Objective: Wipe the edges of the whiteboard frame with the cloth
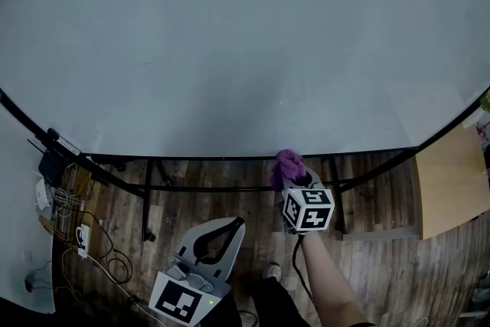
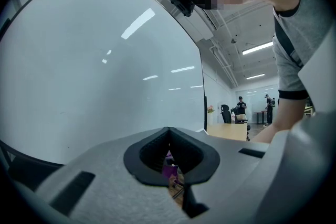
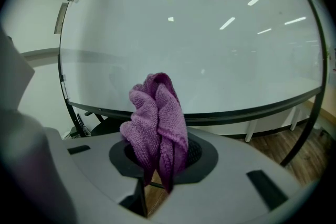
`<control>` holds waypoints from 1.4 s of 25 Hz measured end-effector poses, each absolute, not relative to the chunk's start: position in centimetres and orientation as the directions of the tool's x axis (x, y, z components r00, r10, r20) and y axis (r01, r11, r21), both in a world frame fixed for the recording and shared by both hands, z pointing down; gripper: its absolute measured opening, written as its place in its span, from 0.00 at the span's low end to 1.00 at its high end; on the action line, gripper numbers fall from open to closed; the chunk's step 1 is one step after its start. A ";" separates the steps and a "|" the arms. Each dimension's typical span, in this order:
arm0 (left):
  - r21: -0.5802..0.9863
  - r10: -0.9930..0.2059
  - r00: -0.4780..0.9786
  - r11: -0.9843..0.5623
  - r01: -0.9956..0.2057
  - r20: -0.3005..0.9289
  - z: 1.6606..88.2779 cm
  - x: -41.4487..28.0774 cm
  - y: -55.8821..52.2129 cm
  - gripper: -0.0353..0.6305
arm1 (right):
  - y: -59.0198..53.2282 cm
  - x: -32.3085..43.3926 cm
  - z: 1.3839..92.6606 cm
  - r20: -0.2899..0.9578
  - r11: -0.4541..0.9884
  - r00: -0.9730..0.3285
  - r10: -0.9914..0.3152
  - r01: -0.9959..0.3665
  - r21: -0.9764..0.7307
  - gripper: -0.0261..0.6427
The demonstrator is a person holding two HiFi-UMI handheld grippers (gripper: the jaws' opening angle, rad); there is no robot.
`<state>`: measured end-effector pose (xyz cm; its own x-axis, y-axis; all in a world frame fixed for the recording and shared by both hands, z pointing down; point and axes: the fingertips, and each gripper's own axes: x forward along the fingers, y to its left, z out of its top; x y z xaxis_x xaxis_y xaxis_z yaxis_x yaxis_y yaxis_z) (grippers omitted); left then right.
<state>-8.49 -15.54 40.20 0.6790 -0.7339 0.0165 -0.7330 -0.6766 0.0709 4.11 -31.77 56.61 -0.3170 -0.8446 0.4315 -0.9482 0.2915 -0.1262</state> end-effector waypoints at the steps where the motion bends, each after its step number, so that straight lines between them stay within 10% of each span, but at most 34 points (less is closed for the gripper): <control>1: 0.071 -0.733 0.680 -0.678 -0.732 0.015 40.2 -8.1 -15.6 0.08 | -31.8 4.5 56.6 0.431 0.290 -0.316 -0.845 -0.949 -0.127 0.17; 35: 0.033 -0.682 0.731 -0.731 -0.682 0.007 39.1 5.9 -17.1 0.08 | -32.5 19.8 57.3 0.432 0.215 -0.256 -0.865 -0.966 -0.142 0.17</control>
<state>5.88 -17.13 39.07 0.7314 -0.6819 0.0067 -0.6818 -0.7308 0.0328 19.82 -32.49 57.29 -0.2562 -0.8646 0.4322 -0.9662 0.2154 -0.1419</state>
